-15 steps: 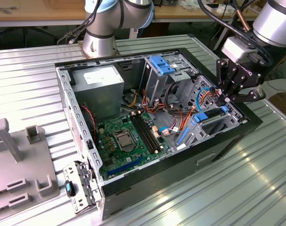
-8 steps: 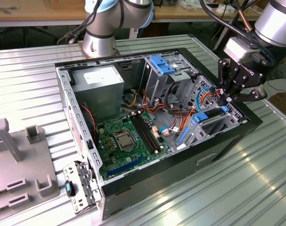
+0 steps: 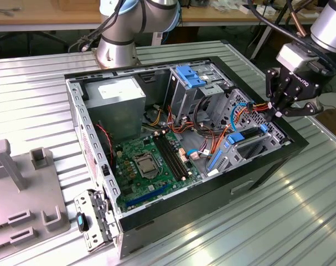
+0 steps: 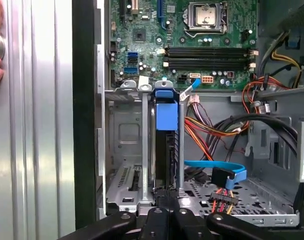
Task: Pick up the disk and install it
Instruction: 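Insert the first disk wire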
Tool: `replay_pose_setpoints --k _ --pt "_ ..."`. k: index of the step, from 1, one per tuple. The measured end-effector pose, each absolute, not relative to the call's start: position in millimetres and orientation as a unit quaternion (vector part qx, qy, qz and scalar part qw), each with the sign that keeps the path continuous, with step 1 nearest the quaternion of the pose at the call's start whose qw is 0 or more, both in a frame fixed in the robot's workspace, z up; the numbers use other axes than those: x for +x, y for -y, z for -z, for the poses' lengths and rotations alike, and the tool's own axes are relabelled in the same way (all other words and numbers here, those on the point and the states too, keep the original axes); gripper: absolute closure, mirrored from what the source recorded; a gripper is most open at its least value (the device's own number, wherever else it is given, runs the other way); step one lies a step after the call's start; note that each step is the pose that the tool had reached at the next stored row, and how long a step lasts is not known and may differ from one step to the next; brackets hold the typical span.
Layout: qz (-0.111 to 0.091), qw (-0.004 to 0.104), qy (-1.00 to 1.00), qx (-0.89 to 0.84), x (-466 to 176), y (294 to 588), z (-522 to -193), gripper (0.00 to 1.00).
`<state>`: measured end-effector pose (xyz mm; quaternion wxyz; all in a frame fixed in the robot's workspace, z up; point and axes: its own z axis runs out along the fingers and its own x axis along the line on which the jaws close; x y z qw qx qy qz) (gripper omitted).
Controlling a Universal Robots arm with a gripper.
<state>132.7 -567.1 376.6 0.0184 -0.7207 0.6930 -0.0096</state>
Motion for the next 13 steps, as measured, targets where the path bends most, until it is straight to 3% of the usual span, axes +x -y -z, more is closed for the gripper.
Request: replay_pose_setpoints --k 13 --pt "0.007 0.020 -0.574 -0.818 143.0 566.8 -373.9 0.89"
